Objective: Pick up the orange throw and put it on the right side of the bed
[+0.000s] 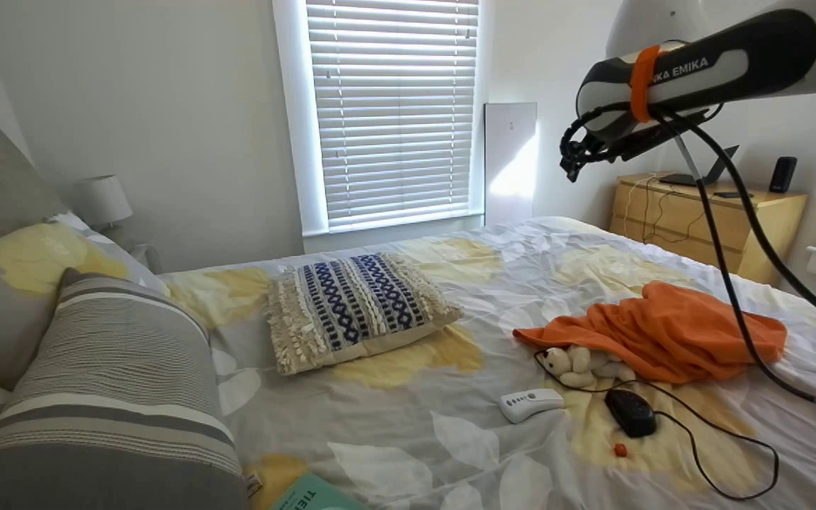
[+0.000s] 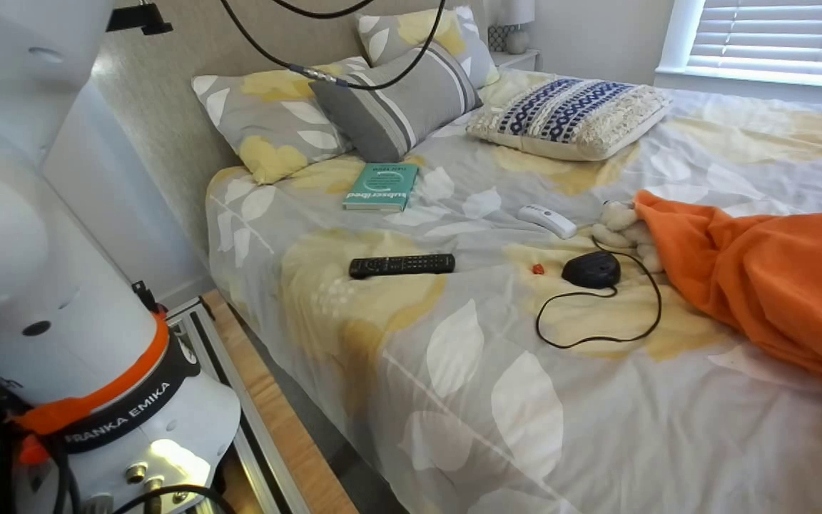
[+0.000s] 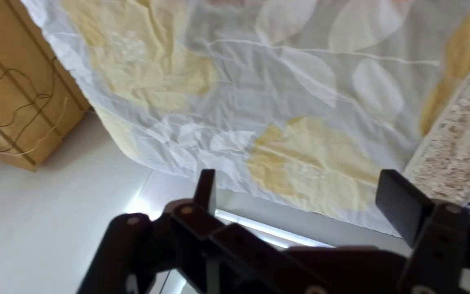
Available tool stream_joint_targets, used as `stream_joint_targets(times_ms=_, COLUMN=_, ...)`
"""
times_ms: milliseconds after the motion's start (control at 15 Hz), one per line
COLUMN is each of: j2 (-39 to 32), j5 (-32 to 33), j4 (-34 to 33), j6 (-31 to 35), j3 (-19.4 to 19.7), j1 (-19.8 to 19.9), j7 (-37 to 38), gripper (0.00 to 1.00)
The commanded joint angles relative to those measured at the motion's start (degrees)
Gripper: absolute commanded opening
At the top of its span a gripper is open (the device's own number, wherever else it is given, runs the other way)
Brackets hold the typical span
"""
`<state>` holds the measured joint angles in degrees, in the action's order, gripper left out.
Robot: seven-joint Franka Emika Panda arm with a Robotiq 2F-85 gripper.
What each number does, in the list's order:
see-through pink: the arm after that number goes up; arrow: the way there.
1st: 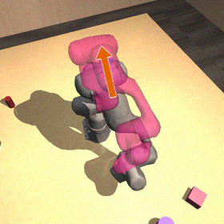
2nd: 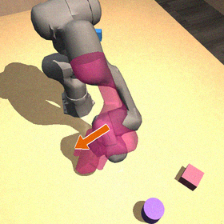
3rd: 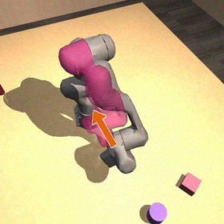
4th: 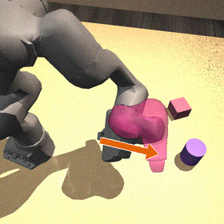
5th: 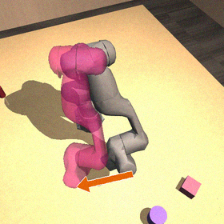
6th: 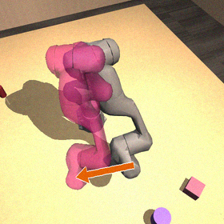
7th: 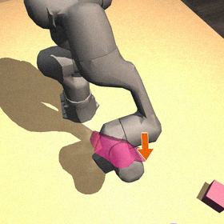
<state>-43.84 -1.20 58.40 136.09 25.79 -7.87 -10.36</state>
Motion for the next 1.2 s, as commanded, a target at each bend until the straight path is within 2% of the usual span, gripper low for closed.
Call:
stream_joint_targets(times_ms=0, j2=3.7, j5=-4.7, j4=5.7, j6=-3.7, j3=-4.8, j1=-1.6, j7=-0.1, gripper=1.0)
stream_joint_targets(times_ms=267, j2=8.3, j5=-9.5, j4=11.4, j6=-7.9, j3=-9.5, j1=-2.8, j7=-1.0, gripper=1.0)
stream_joint_targets(times_ms=333, j2=10.2, j5=-5.0, j4=12.7, j6=-9.6, j3=-16.4, j1=0.7, j7=1.7, gripper=1.0)
stream_joint_targets(times_ms=667, j2=18.0, j5=-7.8, j4=20.3, j6=-21.4, j3=-25.2, j1=4.1, j7=0.6, gripper=1.0)
stream_joint_targets(times_ms=800, j2=20.1, j5=-8.8, j4=21.7, j6=-28.3, j3=-26.8, j1=5.4, j7=1.3, gripper=1.0)
stream_joint_targets(times_ms=933, j2=22.5, j5=-7.8, j4=24.0, j6=-32.7, j3=-26.7, j1=6.0, j7=2.6, gripper=1.0)
stream_joint_targets(times_ms=1133, j2=26.6, j5=-5.4, j4=29.3, j6=-32.4, j3=-25.9, j1=6.5, j7=2.1, gripper=1.0)
